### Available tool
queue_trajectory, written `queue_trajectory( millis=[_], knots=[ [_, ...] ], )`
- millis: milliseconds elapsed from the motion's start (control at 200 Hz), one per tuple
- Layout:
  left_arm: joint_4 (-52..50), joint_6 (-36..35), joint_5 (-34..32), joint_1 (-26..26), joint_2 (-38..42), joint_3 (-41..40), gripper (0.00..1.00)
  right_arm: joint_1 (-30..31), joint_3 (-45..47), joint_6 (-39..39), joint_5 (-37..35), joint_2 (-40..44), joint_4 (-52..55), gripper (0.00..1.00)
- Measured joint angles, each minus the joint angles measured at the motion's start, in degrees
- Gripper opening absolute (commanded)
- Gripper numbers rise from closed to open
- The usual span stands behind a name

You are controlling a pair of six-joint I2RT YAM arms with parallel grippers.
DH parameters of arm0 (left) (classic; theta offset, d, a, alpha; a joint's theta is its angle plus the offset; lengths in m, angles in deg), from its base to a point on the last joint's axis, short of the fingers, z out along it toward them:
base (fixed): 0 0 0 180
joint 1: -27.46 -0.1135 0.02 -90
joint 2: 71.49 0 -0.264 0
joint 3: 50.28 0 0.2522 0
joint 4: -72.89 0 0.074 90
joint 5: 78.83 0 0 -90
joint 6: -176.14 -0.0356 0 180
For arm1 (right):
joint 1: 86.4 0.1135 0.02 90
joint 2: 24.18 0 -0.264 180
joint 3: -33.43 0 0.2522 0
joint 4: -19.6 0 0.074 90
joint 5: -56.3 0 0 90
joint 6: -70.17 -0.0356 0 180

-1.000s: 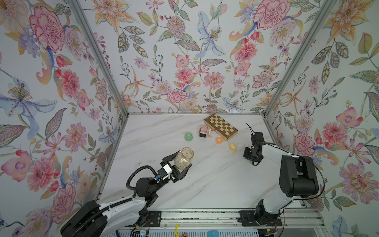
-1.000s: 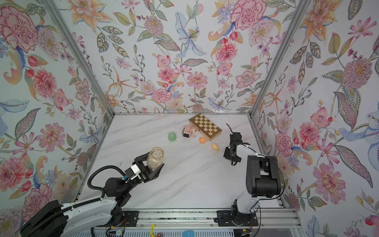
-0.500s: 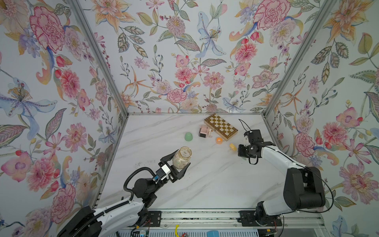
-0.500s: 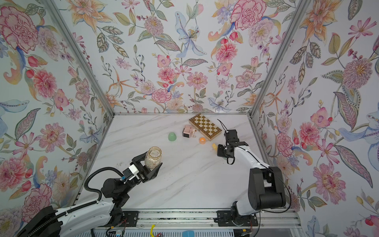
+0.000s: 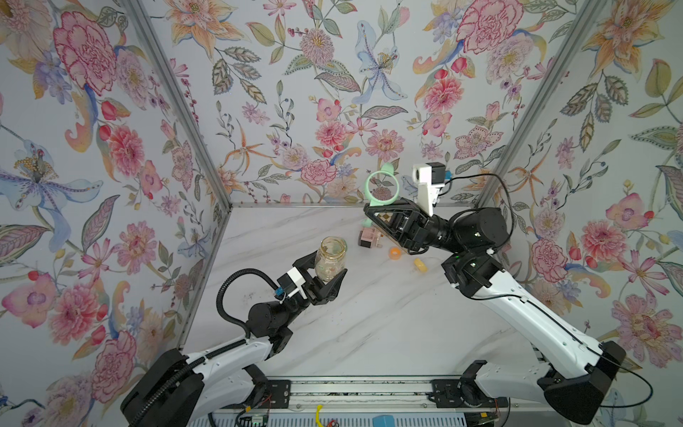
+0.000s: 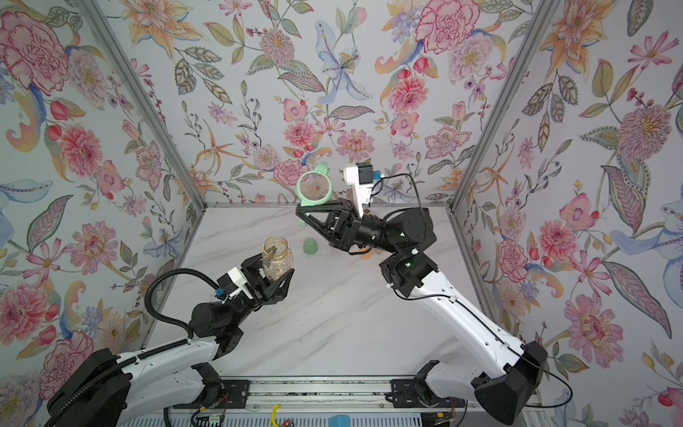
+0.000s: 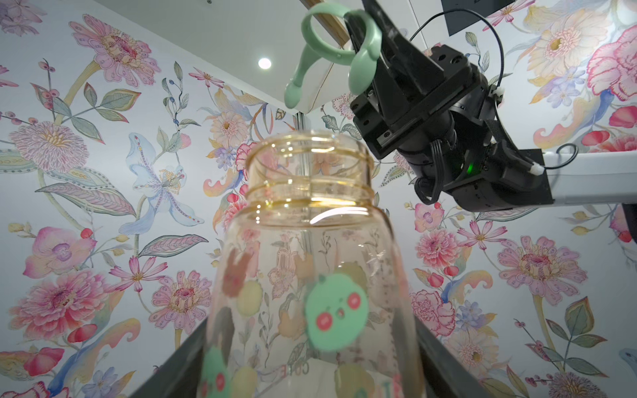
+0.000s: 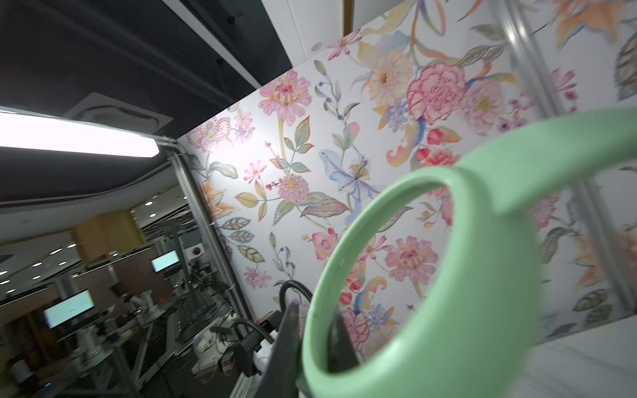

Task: Assemble the baby bottles
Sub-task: Put on the handle of the baby bottle.

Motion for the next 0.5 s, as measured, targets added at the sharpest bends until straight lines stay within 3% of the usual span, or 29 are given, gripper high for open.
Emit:
queue_trajectory(
  millis=[145, 500],
  knots=[
    [0.22, 2.8, 0.74, -0.33, -1.03, 0.48, 0.16, 4.22, 1.64, -3.17, 1.99, -3.87, -1.97, 0.0],
    [0.26, 4.22, 1.22, -1.22, -2.8, 0.68, 0.11, 6.21, 11.02, -10.86, 2.47, -3.85, -9.64, 0.0]
  ],
)
